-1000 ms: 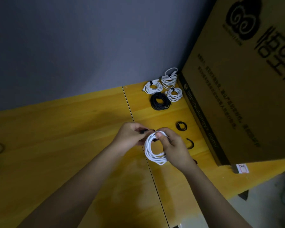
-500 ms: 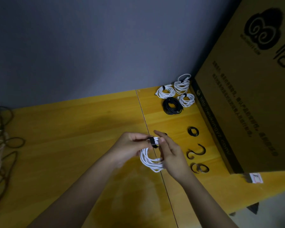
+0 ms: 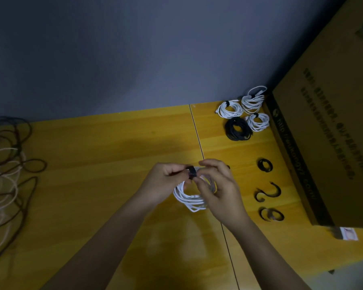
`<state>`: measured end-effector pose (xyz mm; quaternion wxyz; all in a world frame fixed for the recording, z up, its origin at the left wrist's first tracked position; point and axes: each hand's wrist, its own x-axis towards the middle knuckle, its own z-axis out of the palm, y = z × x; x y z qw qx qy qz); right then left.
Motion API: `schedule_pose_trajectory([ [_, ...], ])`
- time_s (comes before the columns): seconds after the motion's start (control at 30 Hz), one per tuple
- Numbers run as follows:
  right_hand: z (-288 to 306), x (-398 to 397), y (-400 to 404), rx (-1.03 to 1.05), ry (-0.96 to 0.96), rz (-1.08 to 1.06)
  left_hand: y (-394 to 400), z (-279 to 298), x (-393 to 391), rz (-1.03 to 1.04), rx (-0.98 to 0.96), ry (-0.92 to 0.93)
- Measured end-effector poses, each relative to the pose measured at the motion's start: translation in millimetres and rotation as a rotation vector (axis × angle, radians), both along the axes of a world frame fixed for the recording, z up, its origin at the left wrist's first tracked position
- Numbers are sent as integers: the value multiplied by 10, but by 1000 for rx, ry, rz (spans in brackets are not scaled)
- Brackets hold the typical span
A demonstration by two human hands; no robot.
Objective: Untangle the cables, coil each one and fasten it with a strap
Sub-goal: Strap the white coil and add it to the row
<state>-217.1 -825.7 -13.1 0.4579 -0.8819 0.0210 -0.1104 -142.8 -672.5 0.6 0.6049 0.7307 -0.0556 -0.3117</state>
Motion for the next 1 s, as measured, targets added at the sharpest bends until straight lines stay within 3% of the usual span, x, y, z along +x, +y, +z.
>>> schedule_pose_trajectory([
  [0.23, 110, 132, 87, 371, 277, -99, 87, -4, -40, -46, -15, 62],
  [0.4, 101, 166, 13, 408, 403, -68, 87, -16, -80, -85, 21, 16],
  [0.77, 180, -23, -217, 391, 327, 103, -35, 57, -171, -174, 45, -96],
  [0.87, 234, -62, -221, 393, 305, 20, -102, 85, -258, -213, 63, -185],
  [1.0, 294, -90, -229, 586, 334, -177, -184, 216, -385, -199, 67, -323],
])
